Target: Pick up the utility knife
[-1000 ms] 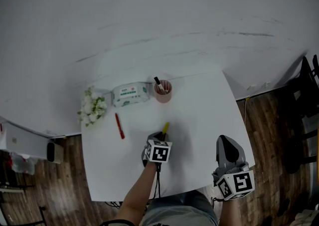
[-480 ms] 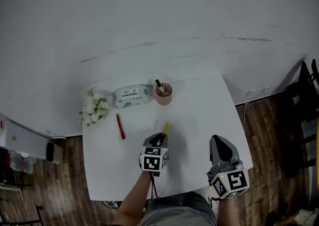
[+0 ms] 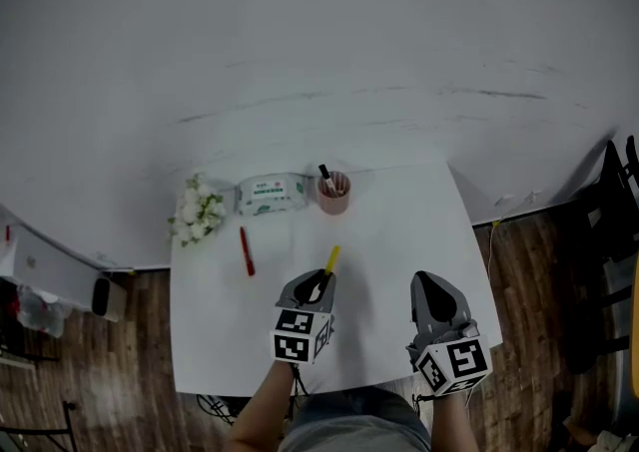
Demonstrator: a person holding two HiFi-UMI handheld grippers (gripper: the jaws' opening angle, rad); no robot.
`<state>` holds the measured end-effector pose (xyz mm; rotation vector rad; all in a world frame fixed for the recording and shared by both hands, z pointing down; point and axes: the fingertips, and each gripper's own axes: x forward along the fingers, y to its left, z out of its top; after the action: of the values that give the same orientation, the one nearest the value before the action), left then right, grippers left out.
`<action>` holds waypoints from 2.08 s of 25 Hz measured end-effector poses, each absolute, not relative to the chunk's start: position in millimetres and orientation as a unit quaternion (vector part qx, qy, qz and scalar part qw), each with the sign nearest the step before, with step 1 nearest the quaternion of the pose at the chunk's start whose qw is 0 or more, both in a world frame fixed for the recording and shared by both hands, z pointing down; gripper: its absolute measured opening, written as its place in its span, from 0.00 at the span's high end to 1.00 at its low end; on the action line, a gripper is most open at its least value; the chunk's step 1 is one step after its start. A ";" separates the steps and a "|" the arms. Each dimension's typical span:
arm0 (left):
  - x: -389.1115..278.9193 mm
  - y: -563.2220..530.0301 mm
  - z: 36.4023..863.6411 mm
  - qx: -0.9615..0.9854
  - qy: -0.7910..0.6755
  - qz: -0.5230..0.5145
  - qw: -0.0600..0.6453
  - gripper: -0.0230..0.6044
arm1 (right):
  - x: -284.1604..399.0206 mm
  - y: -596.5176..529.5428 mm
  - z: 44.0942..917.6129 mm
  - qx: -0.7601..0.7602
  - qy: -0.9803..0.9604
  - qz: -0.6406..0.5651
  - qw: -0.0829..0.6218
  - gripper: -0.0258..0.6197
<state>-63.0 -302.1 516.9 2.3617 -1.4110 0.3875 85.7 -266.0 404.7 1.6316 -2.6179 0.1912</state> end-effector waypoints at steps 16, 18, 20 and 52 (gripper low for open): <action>-88.0 -266.9 444.8 0.822 -0.553 0.049 0.123 0.83 | 69.8 -256.1 389.2 0.483 -0.875 0.038 0.020 0.96; -89.8 -262.6 437.6 0.820 -0.559 0.041 0.115 0.83 | 68.2 -254.8 387.0 0.477 -0.878 0.033 0.020 0.96; -91.1 -258.2 430.2 0.817 -0.566 0.035 0.105 0.83 | 67.3 -253.7 384.8 0.472 -0.881 0.030 0.019 0.96; -103.5 -202.5 369.0 0.787 -0.615 -0.038 0.020 0.83 | 55.9 -223.5 365.6 0.430 -0.903 -0.005 0.010 0.96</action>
<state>-103.5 -202.5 369.0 2.4424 -1.9089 -0.1171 55.9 -223.5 365.6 1.3426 -2.8188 -0.0144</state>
